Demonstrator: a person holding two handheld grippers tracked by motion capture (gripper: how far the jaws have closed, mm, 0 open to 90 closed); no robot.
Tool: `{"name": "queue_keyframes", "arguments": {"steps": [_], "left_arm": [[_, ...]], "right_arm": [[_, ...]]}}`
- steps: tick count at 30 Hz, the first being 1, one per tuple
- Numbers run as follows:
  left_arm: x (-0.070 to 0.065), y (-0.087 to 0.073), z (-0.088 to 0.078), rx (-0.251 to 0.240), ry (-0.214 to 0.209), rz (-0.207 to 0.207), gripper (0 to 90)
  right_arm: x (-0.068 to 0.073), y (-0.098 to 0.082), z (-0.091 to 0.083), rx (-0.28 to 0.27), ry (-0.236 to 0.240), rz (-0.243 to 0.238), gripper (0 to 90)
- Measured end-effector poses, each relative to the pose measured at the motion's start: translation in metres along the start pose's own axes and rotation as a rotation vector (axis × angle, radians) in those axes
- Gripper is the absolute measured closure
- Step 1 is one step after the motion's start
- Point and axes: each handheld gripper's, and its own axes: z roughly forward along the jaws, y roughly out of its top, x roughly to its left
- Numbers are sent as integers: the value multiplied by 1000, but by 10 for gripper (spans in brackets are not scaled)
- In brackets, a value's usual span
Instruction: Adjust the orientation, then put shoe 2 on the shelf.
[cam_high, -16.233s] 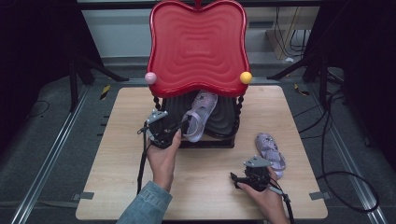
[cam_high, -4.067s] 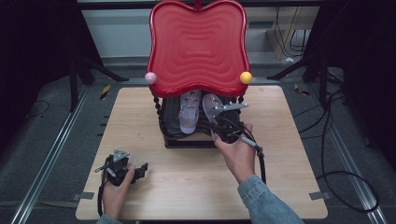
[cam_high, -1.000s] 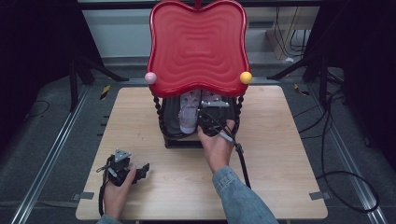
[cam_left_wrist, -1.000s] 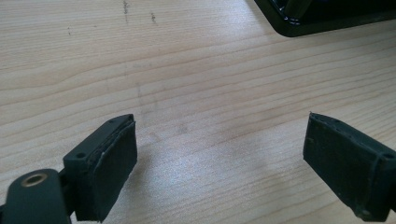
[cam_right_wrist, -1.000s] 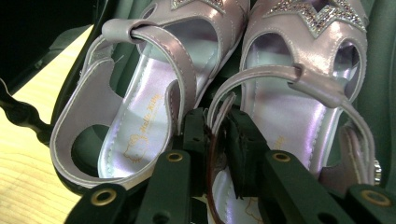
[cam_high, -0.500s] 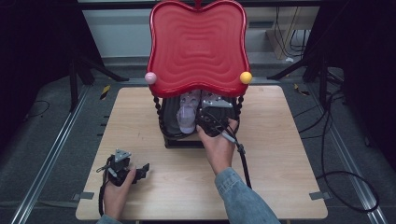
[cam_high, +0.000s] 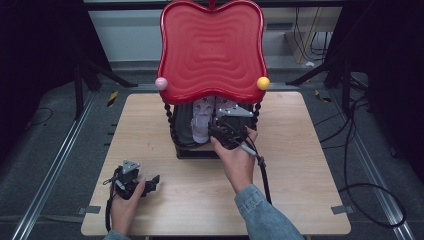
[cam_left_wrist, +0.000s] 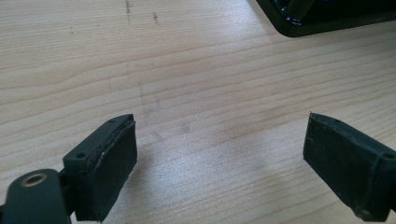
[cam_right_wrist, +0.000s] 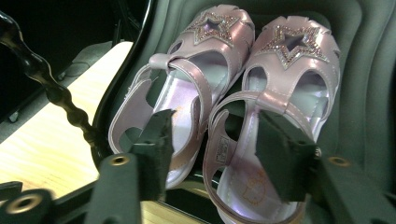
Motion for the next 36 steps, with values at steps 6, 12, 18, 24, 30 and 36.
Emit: {"name": "queue_keyframes", "arguments": {"steps": [6, 12, 18, 24, 30, 36], "left_arm": [[0, 0, 0, 0, 0, 0, 92], [1, 0, -1, 0, 2, -2, 91], [0, 0, 0, 1, 4, 3, 91], [0, 0, 1, 1, 5, 0, 89], [2, -1, 1, 7, 7, 2, 85], [7, -2, 5, 19, 21, -1, 77]], "right_arm": [[-1, 0, -6, -10, 22, -10, 310], [1, -6, -18, -42, 42, -39, 196], [-2, -23, -35, -45, 89, -75, 107], [-13, -45, -51, -38, 111, -77, 106], [-29, -68, -64, -47, 87, -96, 113], [-67, -108, -61, 10, 7, -109, 101]]}}
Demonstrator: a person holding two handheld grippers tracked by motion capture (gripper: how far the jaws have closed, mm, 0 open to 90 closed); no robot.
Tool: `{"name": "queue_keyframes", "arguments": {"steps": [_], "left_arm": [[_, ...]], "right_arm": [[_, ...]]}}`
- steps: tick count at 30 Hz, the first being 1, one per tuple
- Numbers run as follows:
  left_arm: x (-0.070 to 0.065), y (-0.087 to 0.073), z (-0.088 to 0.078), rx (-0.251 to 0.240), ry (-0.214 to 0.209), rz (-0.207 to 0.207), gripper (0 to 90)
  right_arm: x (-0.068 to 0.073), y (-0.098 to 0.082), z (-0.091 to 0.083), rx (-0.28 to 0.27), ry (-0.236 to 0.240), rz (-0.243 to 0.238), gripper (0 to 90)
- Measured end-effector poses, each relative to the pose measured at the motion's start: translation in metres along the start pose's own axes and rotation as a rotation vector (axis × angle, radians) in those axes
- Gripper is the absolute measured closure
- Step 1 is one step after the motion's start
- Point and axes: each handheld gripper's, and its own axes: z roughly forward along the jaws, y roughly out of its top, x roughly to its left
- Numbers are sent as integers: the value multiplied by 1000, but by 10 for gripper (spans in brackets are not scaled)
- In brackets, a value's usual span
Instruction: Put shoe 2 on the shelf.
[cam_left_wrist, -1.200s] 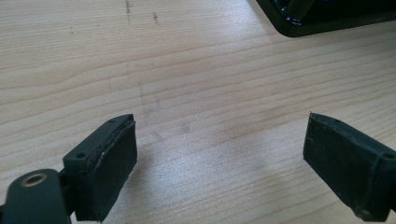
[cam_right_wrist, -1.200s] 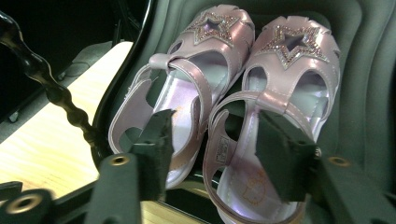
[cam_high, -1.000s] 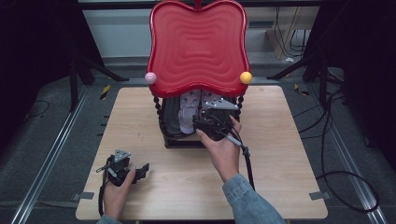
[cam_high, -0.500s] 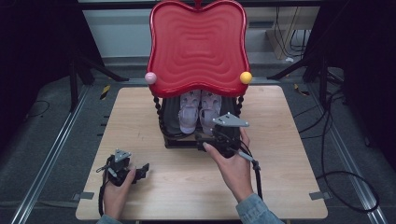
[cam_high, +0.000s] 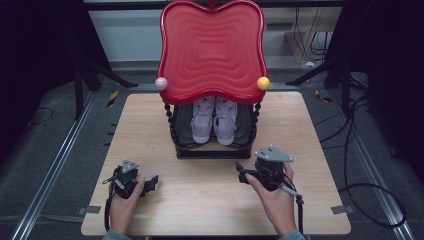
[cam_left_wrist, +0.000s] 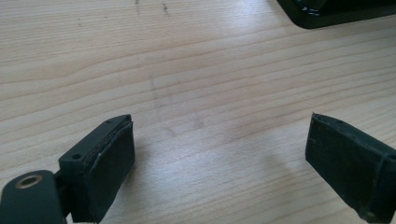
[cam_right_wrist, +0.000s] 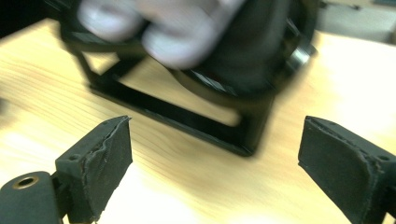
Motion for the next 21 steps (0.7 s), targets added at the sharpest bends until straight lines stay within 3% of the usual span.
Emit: {"name": "queue_keyframes", "arguments": {"steps": [5, 9, 17, 21], "left_arm": [[2, -1, 2, 10, 12, 2, 63], [2, -1, 3, 9, 16, 5, 56], [2, -2, 4, 0, 34, 14, 50], [2, -3, 6, -5, 43, 23, 47]], "right_arm": [[-34, -34, 14, 60, -49, 38, 115], [-52, -56, 27, 126, -80, 61, 111], [-67, -83, 42, 214, -99, 117, 100], [-68, -85, 44, 215, -116, 86, 74]]}}
